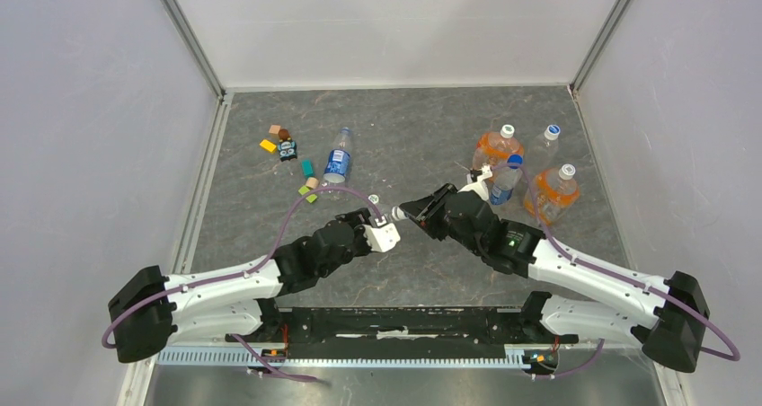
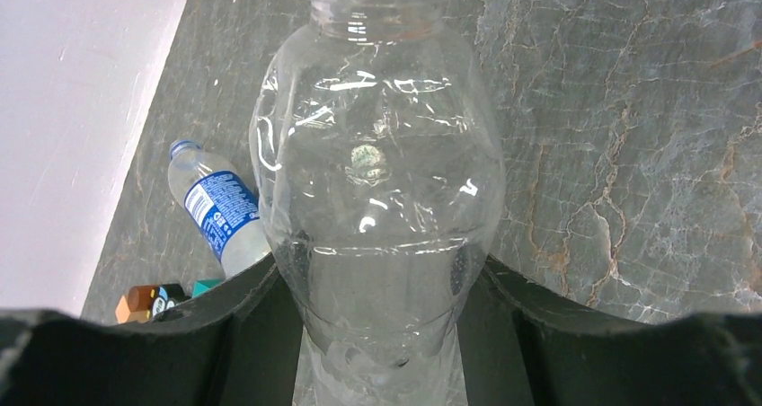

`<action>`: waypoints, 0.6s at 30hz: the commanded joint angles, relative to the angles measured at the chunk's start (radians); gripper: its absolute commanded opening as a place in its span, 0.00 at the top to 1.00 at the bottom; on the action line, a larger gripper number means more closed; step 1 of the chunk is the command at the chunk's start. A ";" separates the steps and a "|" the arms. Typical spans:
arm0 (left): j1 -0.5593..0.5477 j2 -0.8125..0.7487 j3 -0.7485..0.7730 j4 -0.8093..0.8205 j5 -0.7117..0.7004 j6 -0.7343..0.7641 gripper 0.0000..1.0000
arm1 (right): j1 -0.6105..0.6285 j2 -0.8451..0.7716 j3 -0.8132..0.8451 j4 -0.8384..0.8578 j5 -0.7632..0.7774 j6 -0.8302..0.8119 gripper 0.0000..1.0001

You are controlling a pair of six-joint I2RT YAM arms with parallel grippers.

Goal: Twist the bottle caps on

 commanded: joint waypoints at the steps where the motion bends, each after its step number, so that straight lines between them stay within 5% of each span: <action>1: -0.017 -0.004 0.044 0.200 0.046 -0.061 0.98 | 0.015 -0.019 0.006 -0.015 0.046 -0.025 0.64; 6: -0.017 0.004 0.043 0.202 0.047 -0.076 0.98 | 0.014 -0.058 0.012 -0.010 0.112 -0.064 0.42; 18: -0.016 0.039 0.055 0.177 0.065 -0.111 0.98 | 0.010 -0.098 0.088 0.046 0.188 -0.312 0.19</action>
